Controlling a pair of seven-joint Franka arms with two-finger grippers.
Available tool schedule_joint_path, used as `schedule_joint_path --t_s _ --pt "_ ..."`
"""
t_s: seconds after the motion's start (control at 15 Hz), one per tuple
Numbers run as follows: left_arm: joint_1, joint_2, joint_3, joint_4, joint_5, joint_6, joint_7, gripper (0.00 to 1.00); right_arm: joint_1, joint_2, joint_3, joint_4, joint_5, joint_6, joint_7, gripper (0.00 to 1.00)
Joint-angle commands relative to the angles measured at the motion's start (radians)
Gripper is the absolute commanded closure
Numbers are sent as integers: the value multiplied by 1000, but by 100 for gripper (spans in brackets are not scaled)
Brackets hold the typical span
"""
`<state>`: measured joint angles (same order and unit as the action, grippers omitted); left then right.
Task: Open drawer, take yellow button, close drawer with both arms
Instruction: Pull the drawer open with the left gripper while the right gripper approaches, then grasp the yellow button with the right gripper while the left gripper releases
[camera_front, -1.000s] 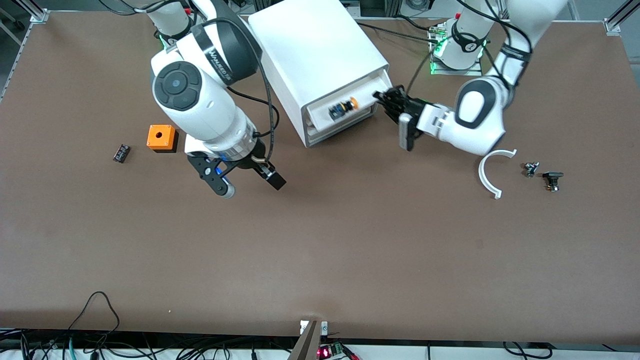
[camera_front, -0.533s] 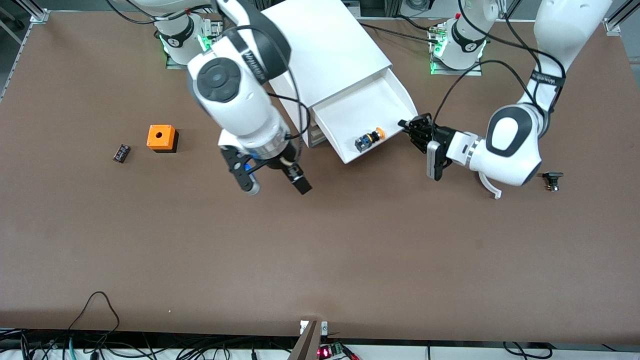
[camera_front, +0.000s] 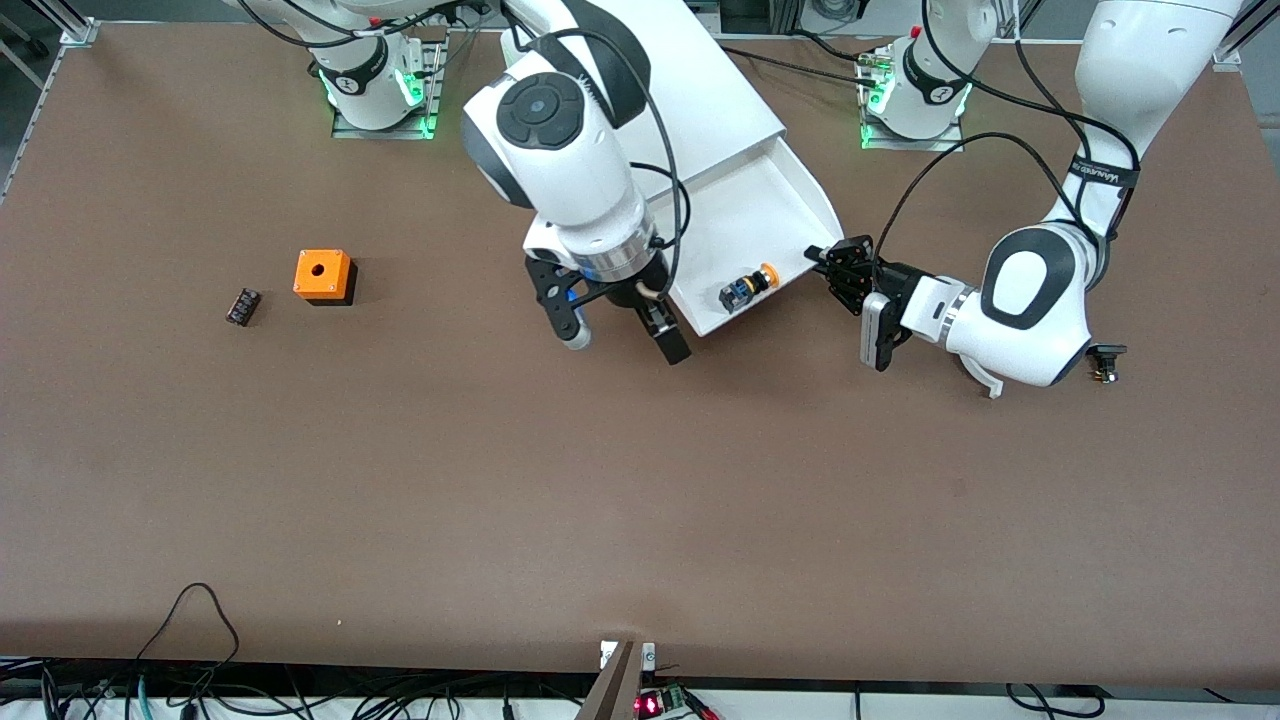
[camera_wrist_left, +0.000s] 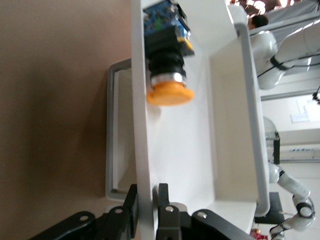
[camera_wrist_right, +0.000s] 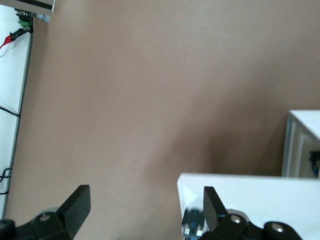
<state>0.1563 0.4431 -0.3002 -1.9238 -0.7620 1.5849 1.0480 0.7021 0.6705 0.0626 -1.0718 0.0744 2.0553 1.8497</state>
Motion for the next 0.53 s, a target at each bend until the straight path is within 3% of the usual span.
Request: schedule_joint_path --t_s 0.0,0.2,0.47 --pt "15 -6 4 44 58 -64 17 0 43 37 -12 44 -30 37 86 0" --pt "15 -12 13 110 94 -163 -103 0 76 53 -14 44 -34 63 129 0" --pt "15 -12 12 267 206 -328 -326 0 131 70 -9 38 -103 60 186 0"
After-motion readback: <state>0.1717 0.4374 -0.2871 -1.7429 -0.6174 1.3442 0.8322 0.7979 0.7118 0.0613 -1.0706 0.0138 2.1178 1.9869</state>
